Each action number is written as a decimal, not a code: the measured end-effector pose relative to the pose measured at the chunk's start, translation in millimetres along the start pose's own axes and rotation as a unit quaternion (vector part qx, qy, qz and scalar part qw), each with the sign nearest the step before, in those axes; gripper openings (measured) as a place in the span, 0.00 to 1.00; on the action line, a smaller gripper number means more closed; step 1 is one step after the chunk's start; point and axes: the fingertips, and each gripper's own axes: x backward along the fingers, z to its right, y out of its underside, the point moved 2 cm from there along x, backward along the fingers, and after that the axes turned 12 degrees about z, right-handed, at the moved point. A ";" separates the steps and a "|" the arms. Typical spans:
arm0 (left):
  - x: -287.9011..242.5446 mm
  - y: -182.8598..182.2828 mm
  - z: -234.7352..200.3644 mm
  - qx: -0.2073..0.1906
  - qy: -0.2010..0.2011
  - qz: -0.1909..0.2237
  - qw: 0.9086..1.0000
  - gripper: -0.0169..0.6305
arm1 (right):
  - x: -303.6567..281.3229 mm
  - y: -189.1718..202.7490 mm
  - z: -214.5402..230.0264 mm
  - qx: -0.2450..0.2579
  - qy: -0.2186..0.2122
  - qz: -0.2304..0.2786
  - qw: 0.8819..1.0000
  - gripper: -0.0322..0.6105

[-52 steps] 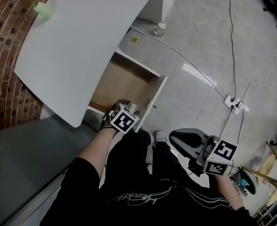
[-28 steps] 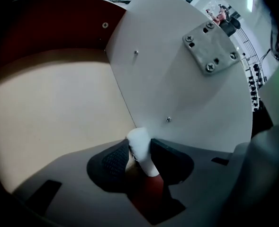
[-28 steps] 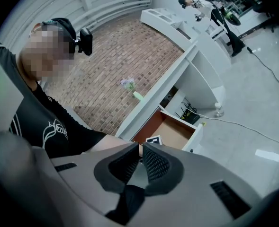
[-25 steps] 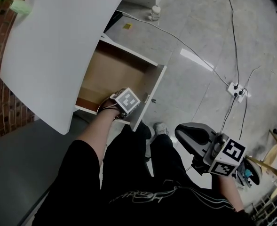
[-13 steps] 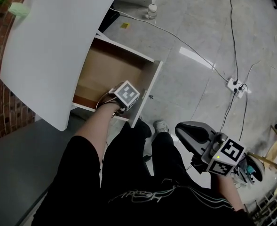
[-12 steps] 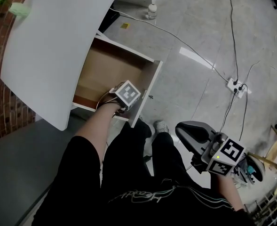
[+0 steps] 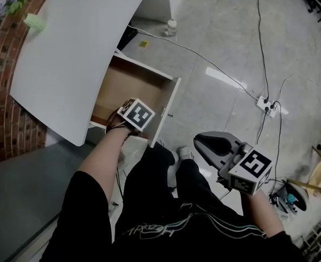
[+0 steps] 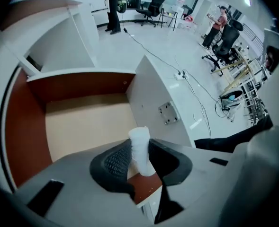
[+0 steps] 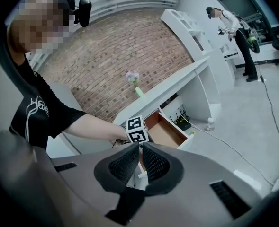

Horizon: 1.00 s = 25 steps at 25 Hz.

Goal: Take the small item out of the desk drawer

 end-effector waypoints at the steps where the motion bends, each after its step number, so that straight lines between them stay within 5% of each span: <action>1: 13.1 -6.3 -0.5 0.009 -0.004 0.018 1.000 0.23 | -0.1 -5.0 -2.9 0.006 -0.001 -0.002 1.000 0.13; 6: 88.5 -41.8 25.3 0.102 0.011 0.142 0.985 0.23 | 5.1 -41.1 -18.8 0.047 -0.004 0.002 0.999 0.13; 11: 191.4 -69.5 70.3 0.117 0.009 0.258 0.959 0.23 | 19.5 -87.0 -41.4 0.093 -0.008 0.013 0.996 0.13; 19: 336.1 -97.3 129.9 0.147 0.011 0.411 0.900 0.23 | 50.3 -154.4 -81.8 0.138 -0.018 0.045 0.989 0.13; 25: 423.2 -97.4 148.1 0.162 -0.025 0.494 0.854 0.23 | 63.6 -189.5 -132.3 0.110 -0.065 0.080 0.989 0.13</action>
